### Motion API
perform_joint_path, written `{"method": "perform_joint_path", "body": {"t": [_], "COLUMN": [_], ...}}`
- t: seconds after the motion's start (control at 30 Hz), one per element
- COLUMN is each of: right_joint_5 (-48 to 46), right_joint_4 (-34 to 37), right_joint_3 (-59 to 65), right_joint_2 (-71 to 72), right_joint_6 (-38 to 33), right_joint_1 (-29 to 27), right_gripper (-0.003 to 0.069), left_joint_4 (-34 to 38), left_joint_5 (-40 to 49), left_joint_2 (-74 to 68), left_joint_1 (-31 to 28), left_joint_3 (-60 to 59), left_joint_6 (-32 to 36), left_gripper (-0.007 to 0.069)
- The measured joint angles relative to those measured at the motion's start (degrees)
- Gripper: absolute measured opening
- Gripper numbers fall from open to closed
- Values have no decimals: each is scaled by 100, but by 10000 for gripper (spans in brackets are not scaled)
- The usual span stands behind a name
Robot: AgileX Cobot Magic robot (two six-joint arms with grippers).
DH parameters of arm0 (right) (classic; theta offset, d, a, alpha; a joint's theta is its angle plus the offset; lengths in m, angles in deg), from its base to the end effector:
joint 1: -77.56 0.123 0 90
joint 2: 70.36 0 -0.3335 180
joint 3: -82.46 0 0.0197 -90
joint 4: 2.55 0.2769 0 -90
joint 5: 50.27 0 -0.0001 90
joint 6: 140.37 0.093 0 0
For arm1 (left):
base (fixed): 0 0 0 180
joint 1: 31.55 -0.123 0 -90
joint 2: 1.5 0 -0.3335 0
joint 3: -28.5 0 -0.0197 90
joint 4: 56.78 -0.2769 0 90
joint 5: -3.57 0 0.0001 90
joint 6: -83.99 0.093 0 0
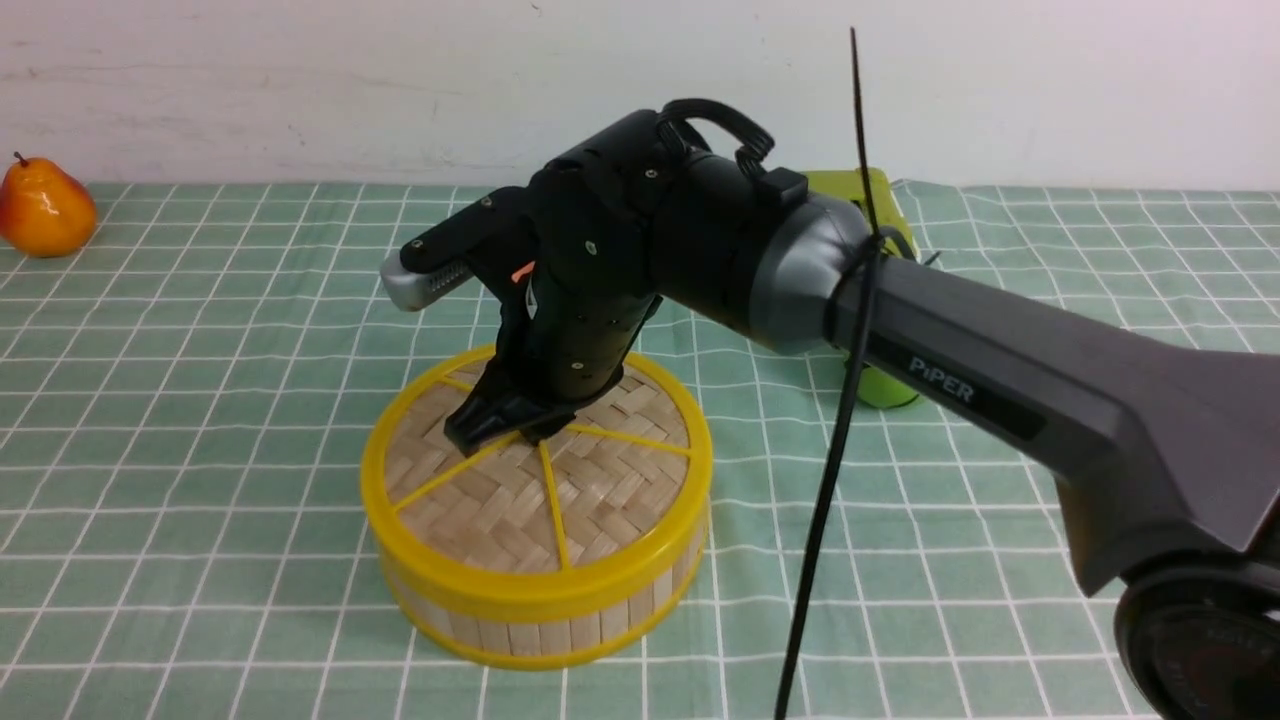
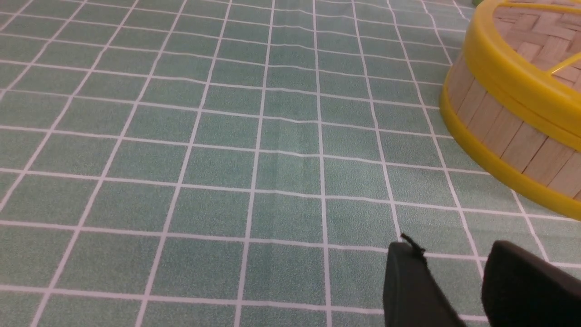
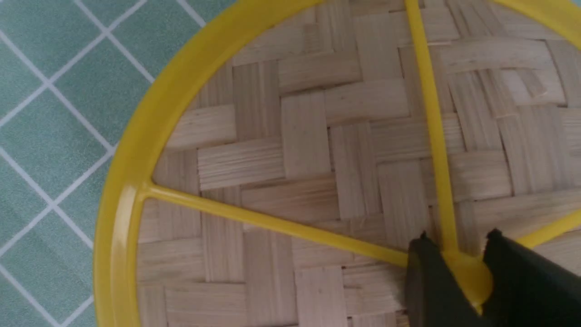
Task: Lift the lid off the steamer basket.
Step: Use the right arm to lift the lid of the steamer, then use the right arm to place the steamer lid on the table
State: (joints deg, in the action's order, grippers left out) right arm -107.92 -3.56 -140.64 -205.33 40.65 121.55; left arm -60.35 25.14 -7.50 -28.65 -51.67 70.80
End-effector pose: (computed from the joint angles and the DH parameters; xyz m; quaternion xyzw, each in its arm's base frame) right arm 0.4040 0.3881 0.2894 -0.3558 0.8968 0.0928 0.2461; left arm 0.0319 0.0005 0.1676 -0.0558 0.8055 -0.0564 0.5872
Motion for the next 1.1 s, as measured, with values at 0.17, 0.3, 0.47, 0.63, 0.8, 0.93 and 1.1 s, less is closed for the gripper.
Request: {"method": "perform_joint_path", "body": {"t": [0.17, 0.3, 0.47, 0.63, 0.8, 0.93, 1.1], "right_joint_5": [0, 0, -61, -157, -817, -1382, -1402], "right_joint_4": [-6, -6, 16, -30, -213, -367, -212], "right_joint_3": [-24, -24, 5, 5, 5, 21, 897], "right_joint_2": [0, 29, 289, 789, 1566, 2073, 3039], "right_joint_6": [0, 0, 0, 0, -184, -367, -385], "right_joint_1": [0, 0, 0, 0, -79, -374, -1061], "right_gripper": [91, 91, 91, 91, 91, 91, 91], "left_joint_4": [0, 0, 0, 0, 0, 5, 90], "left_joint_5": [0, 0, 0, 0, 0, 0, 0], "left_joint_2": [0, 0, 0, 0, 0, 0, 0], "left_joint_1": [0, 0, 0, 0, 0, 0, 0], "left_joint_3": [0, 0, 0, 0, 0, 0, 0], "left_joint_6": [0, 0, 0, 0, 0, 0, 0], "left_gripper": [239, 239, 239, 239, 239, 239, 239]}}
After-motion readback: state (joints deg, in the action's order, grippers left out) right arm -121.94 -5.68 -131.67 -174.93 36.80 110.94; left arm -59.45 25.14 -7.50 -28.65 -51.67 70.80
